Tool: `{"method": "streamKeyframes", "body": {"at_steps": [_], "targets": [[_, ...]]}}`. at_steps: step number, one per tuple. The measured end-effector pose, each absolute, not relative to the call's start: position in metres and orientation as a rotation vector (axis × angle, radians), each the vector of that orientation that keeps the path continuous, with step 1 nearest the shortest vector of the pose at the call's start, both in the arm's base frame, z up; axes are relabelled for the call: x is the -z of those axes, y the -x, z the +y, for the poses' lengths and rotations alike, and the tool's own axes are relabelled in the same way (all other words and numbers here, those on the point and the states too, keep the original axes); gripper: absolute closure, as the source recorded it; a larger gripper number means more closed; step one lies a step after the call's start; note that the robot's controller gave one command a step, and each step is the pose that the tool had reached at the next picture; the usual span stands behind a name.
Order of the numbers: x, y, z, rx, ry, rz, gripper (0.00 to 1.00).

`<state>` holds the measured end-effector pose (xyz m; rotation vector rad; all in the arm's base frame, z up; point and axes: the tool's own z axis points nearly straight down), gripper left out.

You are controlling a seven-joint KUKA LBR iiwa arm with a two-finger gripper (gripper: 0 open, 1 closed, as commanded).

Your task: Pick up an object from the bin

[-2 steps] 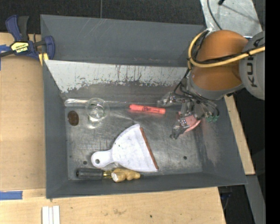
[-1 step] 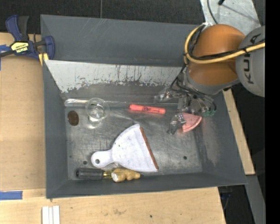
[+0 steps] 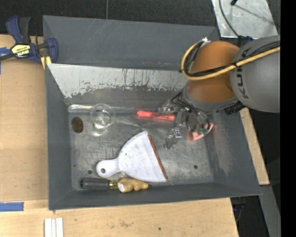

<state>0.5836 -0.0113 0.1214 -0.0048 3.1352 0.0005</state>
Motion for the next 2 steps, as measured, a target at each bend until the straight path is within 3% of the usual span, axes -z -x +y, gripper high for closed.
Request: {"method": "streamKeyframes", "body": {"at_steps": [1,2], "targets": [[-0.111,-0.606,-0.011,0.000,0.262,3.130,0.00],[-0.088,-0.608,0.003,0.000,0.205,3.122,0.00]]}}
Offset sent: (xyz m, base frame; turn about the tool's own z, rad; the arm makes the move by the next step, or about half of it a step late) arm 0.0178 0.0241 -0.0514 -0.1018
